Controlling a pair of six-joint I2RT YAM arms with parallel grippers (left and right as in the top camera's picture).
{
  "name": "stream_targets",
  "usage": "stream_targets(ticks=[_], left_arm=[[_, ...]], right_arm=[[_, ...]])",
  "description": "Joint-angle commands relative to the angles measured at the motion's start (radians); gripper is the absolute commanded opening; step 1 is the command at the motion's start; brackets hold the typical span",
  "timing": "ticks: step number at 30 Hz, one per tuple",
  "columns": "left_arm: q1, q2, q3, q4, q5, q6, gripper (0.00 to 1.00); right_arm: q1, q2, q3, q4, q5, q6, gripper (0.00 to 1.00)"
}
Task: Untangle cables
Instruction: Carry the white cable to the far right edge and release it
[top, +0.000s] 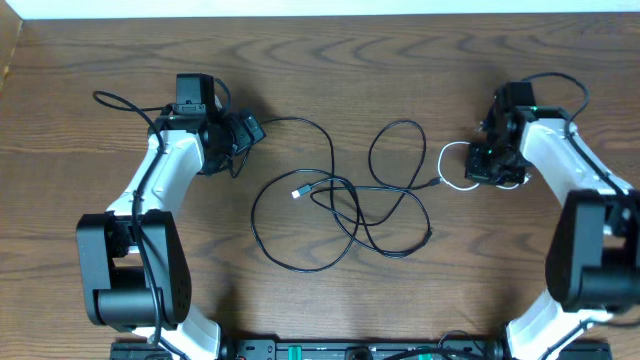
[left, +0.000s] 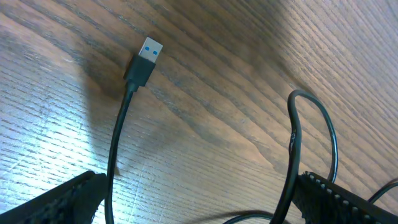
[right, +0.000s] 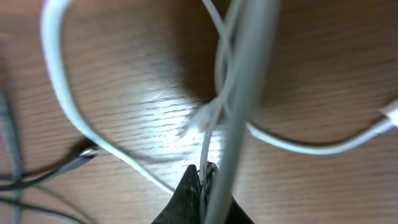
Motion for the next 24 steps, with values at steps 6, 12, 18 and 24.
stream_targets(ticks=[6, 12, 18, 24], left_arm=[[0.002, -0.021, -0.004, 0.000, -0.010, -0.008, 1.00], [0.002, -0.021, -0.004, 0.000, -0.010, -0.008, 1.00], [0.002, -0.021, -0.004, 0.000, -0.010, -0.008, 1.00], [0.002, -0.021, -0.004, 0.000, -0.010, -0.008, 1.00]], right_arm=[[-0.011, -0.354, 0.013, 0.143, 0.041, -0.002, 0.01], [-0.014, -0.506, 0.013, 0.285, 0.362, -0.013, 0.01], [-0.080, -0.503, 0.012, 0.352, 0.631, -0.073, 0.01], [-0.248, -0.430, 0.012, 0.357, 0.610, -0.060, 0.01]])
